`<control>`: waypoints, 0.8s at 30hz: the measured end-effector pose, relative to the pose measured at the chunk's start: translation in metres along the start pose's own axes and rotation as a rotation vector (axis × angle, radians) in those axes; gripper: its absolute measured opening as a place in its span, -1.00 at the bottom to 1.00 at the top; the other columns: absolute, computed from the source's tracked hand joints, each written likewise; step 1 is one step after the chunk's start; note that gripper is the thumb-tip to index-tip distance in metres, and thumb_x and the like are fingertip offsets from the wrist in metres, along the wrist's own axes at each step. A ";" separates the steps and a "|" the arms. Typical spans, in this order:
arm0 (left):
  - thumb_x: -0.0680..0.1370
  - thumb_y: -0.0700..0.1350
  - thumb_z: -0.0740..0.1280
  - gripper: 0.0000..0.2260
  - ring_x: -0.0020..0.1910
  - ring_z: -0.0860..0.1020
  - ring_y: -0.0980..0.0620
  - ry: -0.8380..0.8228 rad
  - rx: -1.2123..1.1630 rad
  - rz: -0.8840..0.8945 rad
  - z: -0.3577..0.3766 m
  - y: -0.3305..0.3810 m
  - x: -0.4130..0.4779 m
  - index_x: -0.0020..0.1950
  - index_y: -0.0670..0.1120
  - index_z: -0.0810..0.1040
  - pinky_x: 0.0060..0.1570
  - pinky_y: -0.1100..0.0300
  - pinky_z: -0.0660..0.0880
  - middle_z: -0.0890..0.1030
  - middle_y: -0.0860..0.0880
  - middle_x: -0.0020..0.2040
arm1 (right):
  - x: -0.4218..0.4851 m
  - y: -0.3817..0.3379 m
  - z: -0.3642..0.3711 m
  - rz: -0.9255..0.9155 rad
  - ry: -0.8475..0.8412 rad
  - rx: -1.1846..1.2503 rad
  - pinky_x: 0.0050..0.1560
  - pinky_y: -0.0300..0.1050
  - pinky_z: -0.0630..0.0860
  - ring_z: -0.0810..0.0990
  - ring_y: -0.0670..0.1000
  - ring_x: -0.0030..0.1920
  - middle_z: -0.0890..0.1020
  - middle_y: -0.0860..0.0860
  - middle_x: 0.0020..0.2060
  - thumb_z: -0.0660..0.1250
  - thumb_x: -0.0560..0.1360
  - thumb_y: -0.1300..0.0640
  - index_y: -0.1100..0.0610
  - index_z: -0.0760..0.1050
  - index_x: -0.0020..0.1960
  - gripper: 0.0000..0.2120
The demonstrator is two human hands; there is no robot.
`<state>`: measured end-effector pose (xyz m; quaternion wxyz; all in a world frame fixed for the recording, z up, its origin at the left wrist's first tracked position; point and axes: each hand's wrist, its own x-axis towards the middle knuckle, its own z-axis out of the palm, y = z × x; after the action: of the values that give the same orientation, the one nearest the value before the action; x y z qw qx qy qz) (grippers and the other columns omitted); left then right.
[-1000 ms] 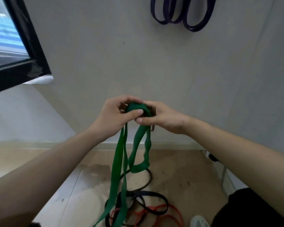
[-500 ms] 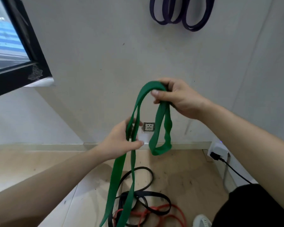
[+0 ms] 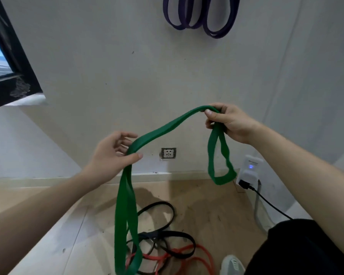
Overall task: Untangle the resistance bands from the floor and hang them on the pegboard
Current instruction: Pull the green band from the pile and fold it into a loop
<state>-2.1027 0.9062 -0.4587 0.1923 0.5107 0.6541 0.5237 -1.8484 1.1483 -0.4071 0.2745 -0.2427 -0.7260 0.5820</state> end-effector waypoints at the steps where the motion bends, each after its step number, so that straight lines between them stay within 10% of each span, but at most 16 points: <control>1: 0.39 -0.23 0.58 -0.59 -0.18 0.63 0.03 0.029 -0.038 0.002 -0.004 0.003 0.002 0.19 -0.08 0.57 -0.08 0.25 0.62 0.66 -0.13 -0.05 | -0.001 0.006 -0.004 0.034 -0.009 -0.054 0.06 -0.07 0.53 0.61 -0.04 -0.17 0.61 -0.06 -0.26 0.44 0.44 0.01 0.09 0.64 0.05 -0.76; 8: 0.29 -0.01 0.58 -0.63 -0.08 0.68 0.06 0.164 -0.223 0.032 -0.020 0.023 0.013 0.07 0.02 0.65 0.02 0.23 0.62 0.73 0.04 -0.08 | -0.008 0.035 0.006 0.169 -0.268 -0.463 -0.04 -0.32 0.49 0.64 -0.19 -0.16 0.66 -0.16 -0.21 0.48 0.51 0.10 0.09 0.63 0.05 -0.86; 14: 0.31 0.01 0.58 -0.63 -0.05 0.68 0.12 0.129 -0.240 0.077 -0.010 0.036 0.013 0.09 0.06 0.66 -0.01 0.32 0.59 0.73 0.08 -0.05 | -0.009 0.048 0.046 0.187 -0.439 -0.795 0.31 0.04 0.52 0.64 0.00 0.14 0.69 0.00 0.06 0.51 0.49 0.11 0.08 0.61 0.07 -0.81; 20: 0.33 -0.11 0.61 -0.66 -0.05 0.68 0.04 0.093 -0.219 0.093 0.002 0.040 0.013 0.07 0.00 0.67 0.03 0.18 0.62 0.73 0.02 -0.07 | -0.010 0.021 0.100 0.149 -0.494 -0.239 0.32 -0.08 0.49 0.57 0.00 0.29 0.60 0.03 0.27 0.53 0.44 0.13 0.07 0.47 0.39 -0.46; 24: 0.41 -0.25 0.58 -0.71 0.00 0.69 -0.08 0.062 -0.159 0.099 0.003 0.041 0.014 0.08 -0.02 0.67 0.11 0.02 0.63 0.74 -0.04 -0.04 | -0.010 0.000 0.128 -0.035 -0.430 -0.176 0.41 0.19 0.41 0.49 -0.04 0.38 0.57 -0.08 0.33 0.57 0.40 0.05 -0.02 0.43 0.43 -0.35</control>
<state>-2.0872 0.9165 -0.4201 0.1856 0.5091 0.5902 0.5983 -1.9285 1.0502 -0.4302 0.1012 -0.1236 -0.8197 0.5501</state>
